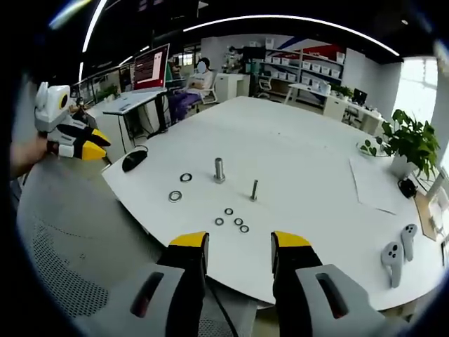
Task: Place the washer onto the threaded stud by aligning its center hole with the stud, sliding it down to the base, and recovering from edge contact or off-axis alignment until the washer reaches the visible bottom stop.
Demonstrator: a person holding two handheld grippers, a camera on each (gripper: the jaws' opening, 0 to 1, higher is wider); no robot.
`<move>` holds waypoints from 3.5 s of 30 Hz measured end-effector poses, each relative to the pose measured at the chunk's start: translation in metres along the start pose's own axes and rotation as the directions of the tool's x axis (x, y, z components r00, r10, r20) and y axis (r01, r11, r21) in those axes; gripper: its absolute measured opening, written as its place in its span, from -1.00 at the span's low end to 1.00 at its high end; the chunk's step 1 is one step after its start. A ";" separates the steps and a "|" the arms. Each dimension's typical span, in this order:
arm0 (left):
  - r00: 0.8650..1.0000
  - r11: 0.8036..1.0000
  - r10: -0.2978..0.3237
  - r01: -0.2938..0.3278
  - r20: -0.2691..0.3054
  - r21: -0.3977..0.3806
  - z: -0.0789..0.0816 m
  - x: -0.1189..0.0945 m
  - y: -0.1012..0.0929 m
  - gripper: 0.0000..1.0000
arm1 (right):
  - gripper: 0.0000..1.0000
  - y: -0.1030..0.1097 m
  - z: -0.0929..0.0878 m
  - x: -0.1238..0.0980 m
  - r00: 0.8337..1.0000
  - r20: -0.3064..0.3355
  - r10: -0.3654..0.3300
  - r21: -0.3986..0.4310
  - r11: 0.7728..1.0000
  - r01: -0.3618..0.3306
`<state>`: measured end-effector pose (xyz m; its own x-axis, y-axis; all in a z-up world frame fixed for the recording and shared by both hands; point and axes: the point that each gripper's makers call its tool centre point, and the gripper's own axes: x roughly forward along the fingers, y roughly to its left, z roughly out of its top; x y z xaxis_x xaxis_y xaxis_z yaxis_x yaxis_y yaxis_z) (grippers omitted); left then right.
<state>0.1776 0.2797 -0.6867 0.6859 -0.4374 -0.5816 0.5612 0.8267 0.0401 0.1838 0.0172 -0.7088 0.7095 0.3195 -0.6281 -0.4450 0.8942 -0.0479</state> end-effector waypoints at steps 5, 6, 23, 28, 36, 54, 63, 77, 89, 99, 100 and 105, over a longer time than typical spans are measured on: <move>1.000 1.000 0.005 -0.005 -0.010 0.008 -0.001 0.001 0.001 -0.67 | -0.24 0.000 0.001 0.000 1.000 0.001 0.003 0.002 1.000 -0.003; 1.000 1.000 0.004 -0.004 -0.011 0.005 -0.002 0.001 0.002 -0.67 | -0.24 0.000 0.001 0.000 1.000 0.002 0.003 0.000 1.000 -0.003; 1.000 1.000 -0.001 0.002 -0.028 0.012 -0.004 0.003 -0.002 -0.67 | -0.24 -0.002 -0.001 0.001 1.000 0.000 0.004 0.007 1.000 -0.004; 1.000 1.000 0.001 0.000 -0.031 0.012 -0.004 0.002 -0.001 -0.67 | -0.25 -0.001 -0.001 0.001 1.000 -0.003 0.007 0.003 1.000 -0.007; 0.999 1.000 0.006 -0.005 -0.037 0.016 -0.006 0.002 -0.002 -0.67 | -0.25 0.000 -0.002 0.001 1.000 -0.004 0.016 0.002 1.000 -0.016; 0.999 1.000 0.005 -0.004 -0.054 0.018 -0.008 0.004 -0.002 -0.67 | -0.25 0.000 -0.002 0.001 1.000 -0.006 0.018 0.022 1.000 -0.018; 0.998 1.000 0.004 -0.003 -0.057 0.023 -0.008 0.004 -0.003 -0.67 | -0.25 -0.001 -0.005 0.001 1.000 -0.017 0.017 0.027 0.999 -0.017; 0.998 1.000 0.008 -0.007 -0.061 0.021 -0.009 0.005 -0.002 -0.67 | -0.25 -0.001 -0.006 0.002 1.000 -0.026 0.016 0.027 1.000 -0.015; 0.999 1.000 0.026 -0.026 -0.047 0.005 -0.007 0.004 0.003 -0.67 | -0.26 0.001 -0.004 0.002 0.999 -0.015 0.033 0.043 0.999 -0.032; 0.991 0.999 0.040 -0.039 -0.125 0.012 -0.024 0.007 0.006 -0.69 | -0.27 0.007 -0.002 0.002 0.998 0.002 0.058 0.072 0.996 -0.058; 0.990 0.999 0.043 -0.041 -0.132 0.019 -0.025 0.007 0.006 -0.69 | -0.27 0.008 -0.003 0.002 0.998 0.002 0.063 0.070 0.996 -0.063; 0.983 0.999 0.038 -0.038 -0.181 0.001 -0.033 0.010 0.007 -0.69 | -0.27 0.013 -0.001 0.002 0.995 0.016 0.099 0.099 0.990 -0.100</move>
<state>0.1726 0.2931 -0.7191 0.6114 -0.3344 -0.7172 0.5347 0.8427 0.0629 0.1786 0.0291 -0.7113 0.6706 0.4117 -0.6171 -0.4579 0.8842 0.0923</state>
